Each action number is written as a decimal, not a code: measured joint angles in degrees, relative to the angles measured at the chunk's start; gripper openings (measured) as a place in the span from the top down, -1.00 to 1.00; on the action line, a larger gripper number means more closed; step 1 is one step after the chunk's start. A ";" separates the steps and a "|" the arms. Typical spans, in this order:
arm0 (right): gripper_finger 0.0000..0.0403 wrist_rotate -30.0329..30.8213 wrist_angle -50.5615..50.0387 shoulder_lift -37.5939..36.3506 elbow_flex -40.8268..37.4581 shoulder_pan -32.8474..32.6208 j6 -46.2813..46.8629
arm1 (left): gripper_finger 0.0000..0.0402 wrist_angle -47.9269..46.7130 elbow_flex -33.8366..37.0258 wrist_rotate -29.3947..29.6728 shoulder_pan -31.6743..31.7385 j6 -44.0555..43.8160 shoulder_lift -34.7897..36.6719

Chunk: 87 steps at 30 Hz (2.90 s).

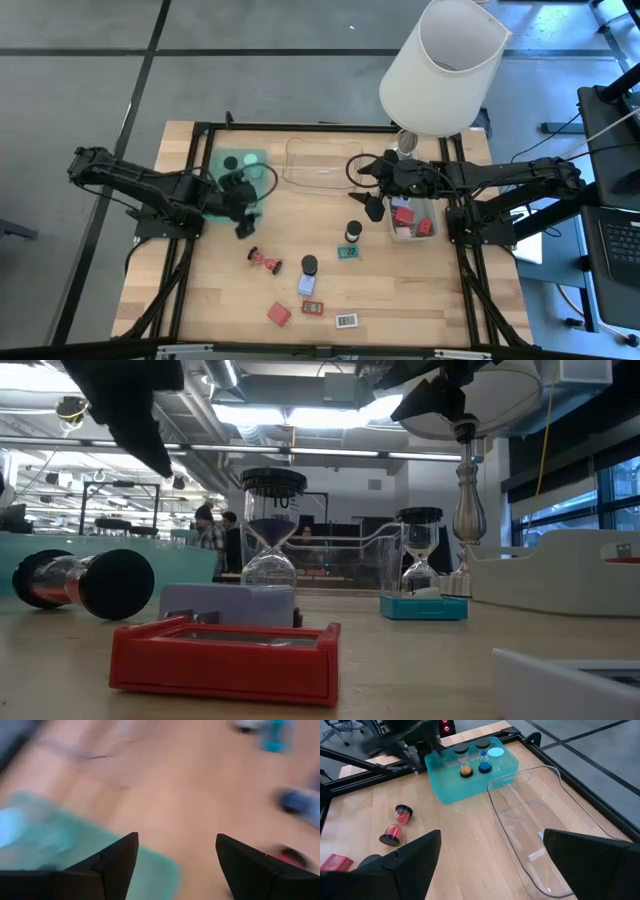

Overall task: Pick & Place Office items
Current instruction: Put the black and red hourglass into the green bin

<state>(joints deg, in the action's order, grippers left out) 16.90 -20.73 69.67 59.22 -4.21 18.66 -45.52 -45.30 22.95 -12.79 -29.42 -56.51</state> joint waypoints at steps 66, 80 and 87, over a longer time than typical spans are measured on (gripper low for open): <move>-0.76 -7.68 9.85 3.57 0.04 -2.41 -13.83 | -0.03 29.84 2.49 18.21 -17.88 24.63 -13.04; -0.70 -13.02 26.54 11.98 0.04 -7.62 -29.81 | -0.03 49.15 2.49 5.81 -7.61 24.65 -15.64; -0.69 -13.86 26.99 11.98 0.04 -7.48 -27.34 | -0.03 54.42 2.52 2.86 -3.69 25.56 -17.79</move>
<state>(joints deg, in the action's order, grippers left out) 3.04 6.26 81.65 59.27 -11.68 -8.68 8.90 -42.78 25.81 -16.49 -3.86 -74.30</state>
